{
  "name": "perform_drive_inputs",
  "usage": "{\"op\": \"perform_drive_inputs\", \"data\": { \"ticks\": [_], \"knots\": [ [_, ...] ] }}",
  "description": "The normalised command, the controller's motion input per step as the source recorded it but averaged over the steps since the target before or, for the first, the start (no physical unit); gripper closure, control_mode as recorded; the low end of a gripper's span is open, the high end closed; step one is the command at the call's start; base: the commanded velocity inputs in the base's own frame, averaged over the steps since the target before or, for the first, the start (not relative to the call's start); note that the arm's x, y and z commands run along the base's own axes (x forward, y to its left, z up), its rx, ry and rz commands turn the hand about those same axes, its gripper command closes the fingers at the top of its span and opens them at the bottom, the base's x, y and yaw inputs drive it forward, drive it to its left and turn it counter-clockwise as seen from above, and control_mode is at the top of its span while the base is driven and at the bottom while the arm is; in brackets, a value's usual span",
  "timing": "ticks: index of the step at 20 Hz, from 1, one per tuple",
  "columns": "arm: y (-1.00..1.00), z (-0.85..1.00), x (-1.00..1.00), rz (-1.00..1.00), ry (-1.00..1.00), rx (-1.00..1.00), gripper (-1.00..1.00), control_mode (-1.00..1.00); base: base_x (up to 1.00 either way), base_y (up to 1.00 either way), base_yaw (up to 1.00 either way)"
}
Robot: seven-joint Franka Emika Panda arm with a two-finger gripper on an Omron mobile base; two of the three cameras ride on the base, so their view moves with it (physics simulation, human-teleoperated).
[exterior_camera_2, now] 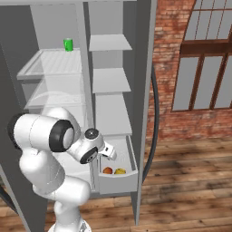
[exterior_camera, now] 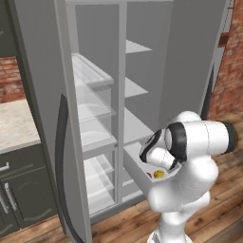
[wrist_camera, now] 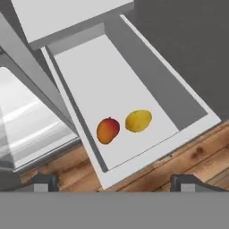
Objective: Take the lemon and mango from the fridge shelf and place them in the freezer drawer to begin freezing them.
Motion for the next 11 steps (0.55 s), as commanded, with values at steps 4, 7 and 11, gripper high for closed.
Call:
{"op": "perform_drive_inputs", "data": {
  "ticks": [4,7,11],
  "knots": [
    [0.22,1.00,-0.97,0.00,-0.30,0.00,-1.00,-1.00,0.00,0.00,0.00],
    [0.21,1.00,-0.94,0.00,-0.29,0.00,-1.00,-1.00,0.00,0.00,0.00],
    [0.42,1.00,-0.73,0.00,-0.18,-0.03,-1.00,-1.00,0.00,0.00,0.00]
  ]
}}
